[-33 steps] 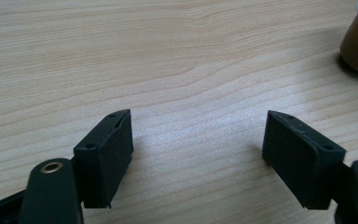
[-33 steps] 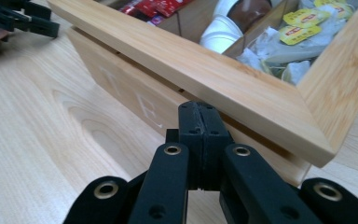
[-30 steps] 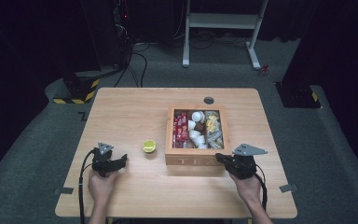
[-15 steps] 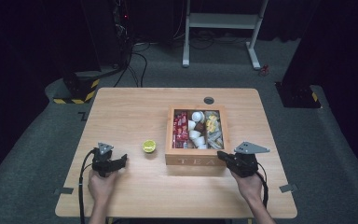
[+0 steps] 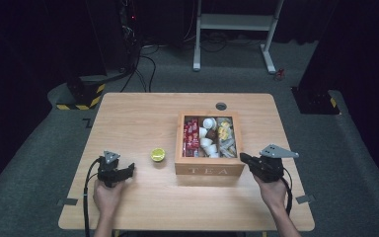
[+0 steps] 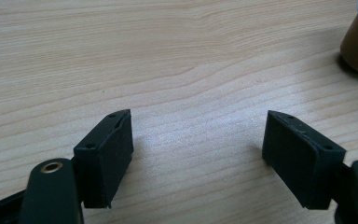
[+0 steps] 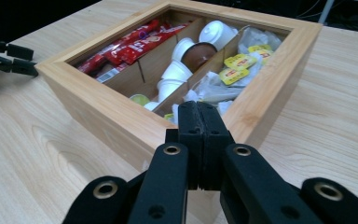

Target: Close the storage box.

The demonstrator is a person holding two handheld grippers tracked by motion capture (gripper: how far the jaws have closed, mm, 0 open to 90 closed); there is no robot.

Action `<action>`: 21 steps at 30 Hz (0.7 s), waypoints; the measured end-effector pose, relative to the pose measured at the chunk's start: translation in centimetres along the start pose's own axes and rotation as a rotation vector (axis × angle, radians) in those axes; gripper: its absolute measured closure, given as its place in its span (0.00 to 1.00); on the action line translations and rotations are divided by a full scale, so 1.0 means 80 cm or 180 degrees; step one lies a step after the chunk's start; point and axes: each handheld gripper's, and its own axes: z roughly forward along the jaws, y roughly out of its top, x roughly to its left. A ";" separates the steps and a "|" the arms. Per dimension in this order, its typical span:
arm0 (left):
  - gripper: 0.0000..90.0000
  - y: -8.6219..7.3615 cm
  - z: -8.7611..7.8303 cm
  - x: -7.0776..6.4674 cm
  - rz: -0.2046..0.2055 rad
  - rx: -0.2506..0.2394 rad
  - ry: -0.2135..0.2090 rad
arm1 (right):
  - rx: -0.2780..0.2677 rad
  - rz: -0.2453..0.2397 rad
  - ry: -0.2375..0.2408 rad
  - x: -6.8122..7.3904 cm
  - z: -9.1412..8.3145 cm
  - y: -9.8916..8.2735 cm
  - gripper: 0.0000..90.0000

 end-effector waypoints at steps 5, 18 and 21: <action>0.28 0.000 0.000 0.000 0.0003 0.0003 -0.0002 | -0.0027 0.0053 -0.0053 -0.008 -0.005 0.000 0.99; 0.28 0.000 0.000 0.000 0.0000 0.0000 0.0000 | -0.0111 0.0117 -0.0186 -0.027 -0.025 0.002 0.99; 0.28 0.000 0.000 0.000 0.0001 0.0000 0.0000 | -0.0119 0.0136 -0.0209 -0.032 -0.027 0.001 0.99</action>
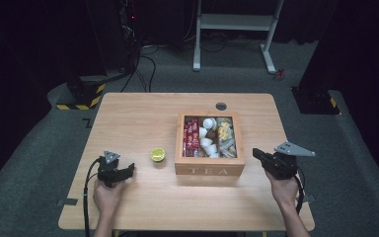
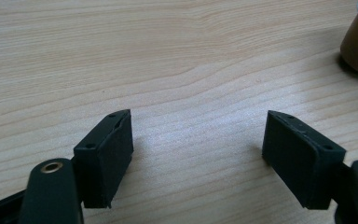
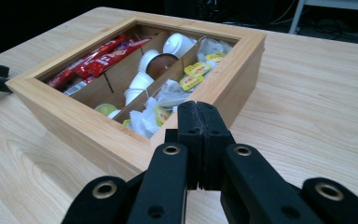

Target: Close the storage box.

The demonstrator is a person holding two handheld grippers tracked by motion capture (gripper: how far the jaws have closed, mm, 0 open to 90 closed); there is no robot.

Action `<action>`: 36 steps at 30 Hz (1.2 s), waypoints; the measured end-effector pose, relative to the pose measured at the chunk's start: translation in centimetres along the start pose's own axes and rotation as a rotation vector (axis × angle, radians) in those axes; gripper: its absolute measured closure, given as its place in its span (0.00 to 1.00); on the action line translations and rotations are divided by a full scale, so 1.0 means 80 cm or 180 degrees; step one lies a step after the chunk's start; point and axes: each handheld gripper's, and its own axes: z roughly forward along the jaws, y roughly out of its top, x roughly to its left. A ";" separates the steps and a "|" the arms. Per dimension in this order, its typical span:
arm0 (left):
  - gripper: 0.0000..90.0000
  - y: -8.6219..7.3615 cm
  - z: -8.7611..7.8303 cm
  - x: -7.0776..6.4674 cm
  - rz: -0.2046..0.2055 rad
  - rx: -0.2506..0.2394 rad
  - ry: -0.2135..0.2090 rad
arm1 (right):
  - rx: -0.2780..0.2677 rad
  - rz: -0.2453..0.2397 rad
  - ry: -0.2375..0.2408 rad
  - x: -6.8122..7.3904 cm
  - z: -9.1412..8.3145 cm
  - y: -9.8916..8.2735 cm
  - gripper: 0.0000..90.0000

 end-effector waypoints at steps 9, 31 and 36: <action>0.28 0.000 0.000 0.000 0.0001 0.0001 0.0000 | -0.0014 0.0055 -0.0052 -0.009 -0.004 -0.003 0.99; 0.28 0.000 0.000 0.000 0.0002 0.0002 0.0001 | 0.0013 0.0240 -0.0256 -0.040 -0.013 -0.027 0.99; 0.28 0.000 0.000 0.000 0.0003 0.0002 -0.0001 | 0.0038 0.0262 -0.0295 -0.045 -0.011 -0.033 0.99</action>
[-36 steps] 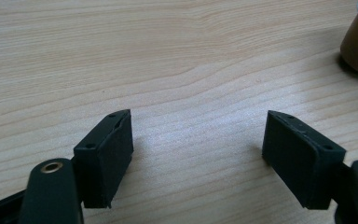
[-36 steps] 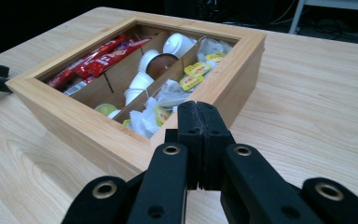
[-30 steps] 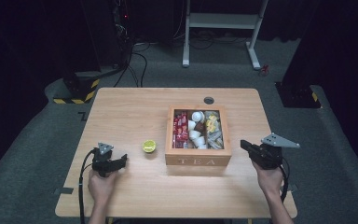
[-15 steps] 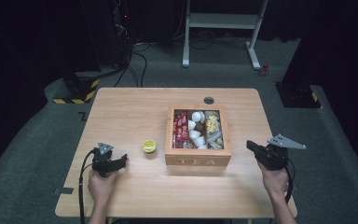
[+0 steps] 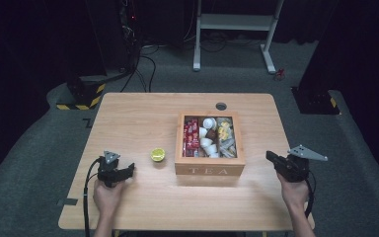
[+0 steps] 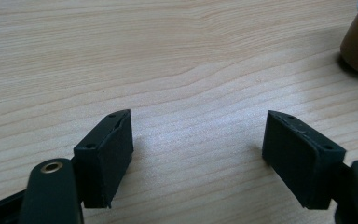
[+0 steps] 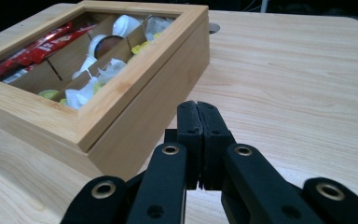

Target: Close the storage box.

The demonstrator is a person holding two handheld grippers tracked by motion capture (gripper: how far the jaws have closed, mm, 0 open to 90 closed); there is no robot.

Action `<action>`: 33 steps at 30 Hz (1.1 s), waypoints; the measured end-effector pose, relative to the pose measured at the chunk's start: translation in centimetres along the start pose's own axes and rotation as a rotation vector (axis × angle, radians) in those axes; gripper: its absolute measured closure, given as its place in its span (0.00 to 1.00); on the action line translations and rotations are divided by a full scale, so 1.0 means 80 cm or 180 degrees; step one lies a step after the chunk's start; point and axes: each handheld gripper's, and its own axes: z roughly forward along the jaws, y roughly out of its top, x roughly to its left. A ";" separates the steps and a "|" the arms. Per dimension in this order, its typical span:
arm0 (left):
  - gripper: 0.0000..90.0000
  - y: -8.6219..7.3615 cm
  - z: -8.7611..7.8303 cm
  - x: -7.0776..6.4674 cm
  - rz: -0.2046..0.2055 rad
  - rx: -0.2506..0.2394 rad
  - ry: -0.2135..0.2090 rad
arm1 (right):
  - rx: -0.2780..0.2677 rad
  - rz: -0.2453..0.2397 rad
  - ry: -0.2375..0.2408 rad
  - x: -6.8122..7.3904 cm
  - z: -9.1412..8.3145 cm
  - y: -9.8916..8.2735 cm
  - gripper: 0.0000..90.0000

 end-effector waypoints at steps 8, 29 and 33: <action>0.28 0.000 0.000 0.000 0.0002 0.0001 0.0000 | 0.0070 0.0061 -0.0050 -0.008 0.007 -0.009 0.99; 0.28 0.000 0.000 0.000 0.0002 0.0002 0.0000 | 0.0318 0.0115 -0.0158 -0.018 0.036 -0.032 0.99; 0.28 0.000 0.000 0.000 0.0001 0.0001 0.0000 | 0.0353 0.0116 -0.0193 -0.020 0.042 -0.034 0.99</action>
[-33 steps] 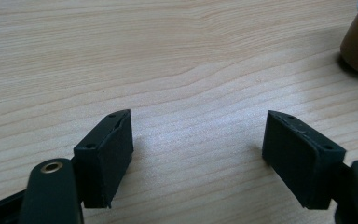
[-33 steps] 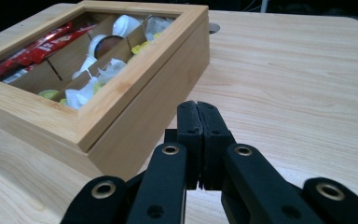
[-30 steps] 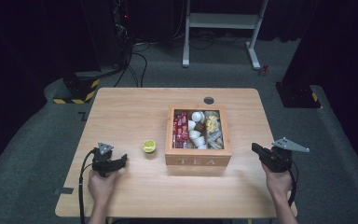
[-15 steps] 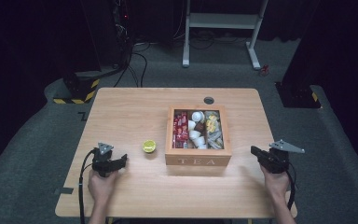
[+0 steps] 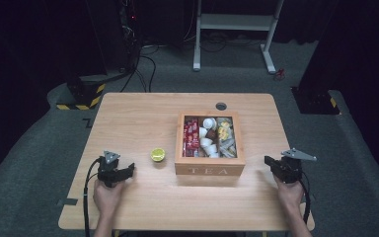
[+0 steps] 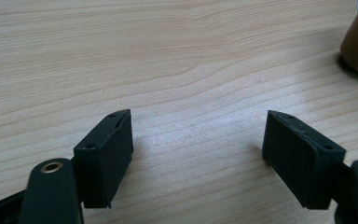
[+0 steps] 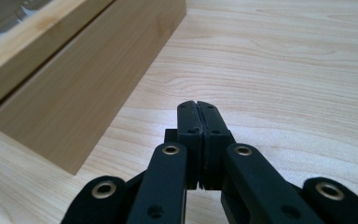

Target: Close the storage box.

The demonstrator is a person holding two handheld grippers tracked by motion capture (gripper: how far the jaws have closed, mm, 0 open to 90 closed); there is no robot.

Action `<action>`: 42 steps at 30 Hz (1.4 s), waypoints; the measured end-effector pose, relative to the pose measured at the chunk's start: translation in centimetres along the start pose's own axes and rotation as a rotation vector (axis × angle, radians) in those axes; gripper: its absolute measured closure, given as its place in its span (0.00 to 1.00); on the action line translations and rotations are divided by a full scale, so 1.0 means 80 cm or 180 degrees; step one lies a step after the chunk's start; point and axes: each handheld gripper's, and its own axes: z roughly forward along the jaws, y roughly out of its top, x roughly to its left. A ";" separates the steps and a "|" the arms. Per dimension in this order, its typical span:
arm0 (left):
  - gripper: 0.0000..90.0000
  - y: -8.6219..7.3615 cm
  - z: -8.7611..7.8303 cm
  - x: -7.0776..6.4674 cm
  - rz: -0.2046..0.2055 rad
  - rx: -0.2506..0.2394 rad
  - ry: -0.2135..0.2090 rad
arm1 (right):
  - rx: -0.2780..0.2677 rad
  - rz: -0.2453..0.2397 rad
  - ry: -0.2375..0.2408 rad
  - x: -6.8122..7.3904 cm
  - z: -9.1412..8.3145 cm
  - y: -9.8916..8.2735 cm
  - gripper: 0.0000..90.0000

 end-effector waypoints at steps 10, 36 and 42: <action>0.28 0.000 0.000 0.000 -0.0001 0.0001 -0.0001 | 0.0072 0.0047 -0.0036 -0.002 0.015 -0.002 0.98; 0.28 0.000 0.000 0.000 0.0001 0.0001 0.0000 | 0.0241 -0.0050 -0.0273 -0.001 0.047 -0.008 0.95; 0.28 0.000 0.000 0.000 0.0001 0.0000 0.0001 | 0.0266 -0.0104 -0.0313 0.000 0.049 -0.006 0.95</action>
